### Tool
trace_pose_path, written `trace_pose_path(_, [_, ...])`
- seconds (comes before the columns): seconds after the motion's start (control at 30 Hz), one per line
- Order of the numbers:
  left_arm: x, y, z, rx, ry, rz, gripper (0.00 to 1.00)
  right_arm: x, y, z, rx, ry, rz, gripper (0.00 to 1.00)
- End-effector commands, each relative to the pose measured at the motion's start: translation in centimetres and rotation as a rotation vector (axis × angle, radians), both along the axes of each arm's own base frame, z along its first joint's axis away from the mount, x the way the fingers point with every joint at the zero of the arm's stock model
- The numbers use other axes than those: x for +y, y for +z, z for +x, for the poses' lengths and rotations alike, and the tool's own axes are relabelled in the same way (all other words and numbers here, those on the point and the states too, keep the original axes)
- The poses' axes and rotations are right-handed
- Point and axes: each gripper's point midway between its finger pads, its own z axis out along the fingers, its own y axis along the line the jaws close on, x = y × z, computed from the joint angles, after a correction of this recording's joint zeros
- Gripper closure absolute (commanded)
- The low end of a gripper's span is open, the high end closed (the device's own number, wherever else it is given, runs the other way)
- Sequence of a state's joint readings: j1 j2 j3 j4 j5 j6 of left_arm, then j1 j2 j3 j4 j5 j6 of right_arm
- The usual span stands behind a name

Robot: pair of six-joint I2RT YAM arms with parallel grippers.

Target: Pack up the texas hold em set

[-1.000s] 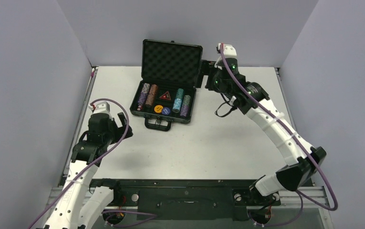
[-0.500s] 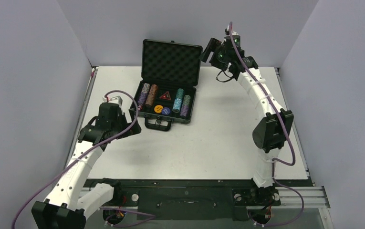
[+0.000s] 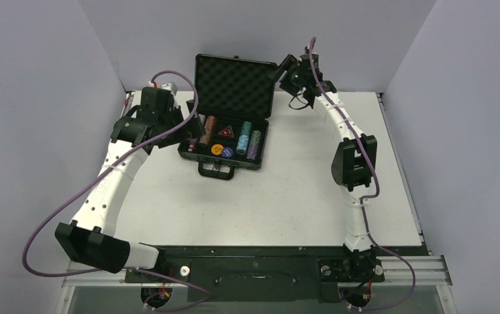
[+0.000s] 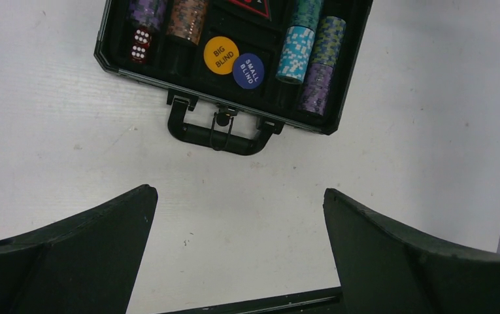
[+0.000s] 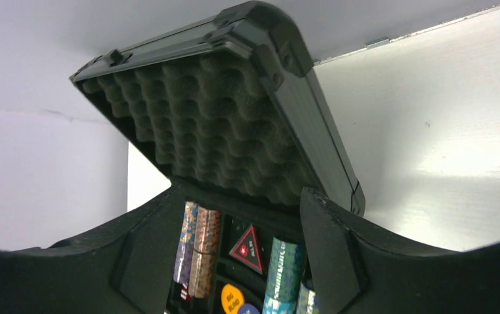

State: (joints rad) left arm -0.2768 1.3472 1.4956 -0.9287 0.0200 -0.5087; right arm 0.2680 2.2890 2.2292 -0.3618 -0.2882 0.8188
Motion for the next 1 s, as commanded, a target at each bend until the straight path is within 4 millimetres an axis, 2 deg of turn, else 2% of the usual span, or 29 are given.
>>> trace_pose_path(0.0, [0.1,1.5,1.6,-0.026,-0.002,0.069,0.0,-0.1,2.1,2.7,-0.085,-0.09,0.07,0.41])
trace_pose_path(0.03, [0.5,2.0,2.0,-0.046,0.004,0.096,0.0,-0.3,1.7,2.9,-0.076,-0.105,0.066,0.44])
trace_pose_path(0.13, [0.8,1.8,3.5,-0.051,0.012,0.142,0.0,-1.2,-0.4,3.5,-0.038,-0.183,0.025,0.45])
trace_pose_path(0.27, [0.7,2.2,4.6,-0.071,-0.003,0.173,0.0,-1.0,-2.1,3.9,-0.02,-0.202,0.001,0.46])
trace_pose_path(0.33, [0.9,2.2,5.0,-0.075,0.003,0.189,0.0,-0.7,-2.5,4.2,-0.02,-0.199,0.0,0.55])
trace_pose_path(0.57, [0.7,1.1,5.3,-0.047,-0.001,0.19,0.0,0.0,-3.9,4.9,-0.025,-0.185,-0.005,0.58])
trace_pose_path(0.8, [0.3,0.7,5.3,-0.033,-0.007,0.172,0.0,1.0,-6.0,4.3,0.009,-0.158,-0.05,0.59])
trace_pose_path(0.87, [0.2,0.3,5.1,-0.023,-0.015,0.17,0.0,0.9,-6.7,4.0,0.019,-0.155,-0.072,0.63])
trace_pose_path(0.93, [0.4,0.3,4.8,-0.021,-0.01,0.174,0.0,0.6,-7.1,3.9,0.027,-0.159,-0.092,0.73])
trace_pose_path(0.97, [0.6,0.5,4.6,-0.027,-0.005,0.176,0.0,0.4,-7.1,3.8,0.03,-0.162,-0.1,0.81])
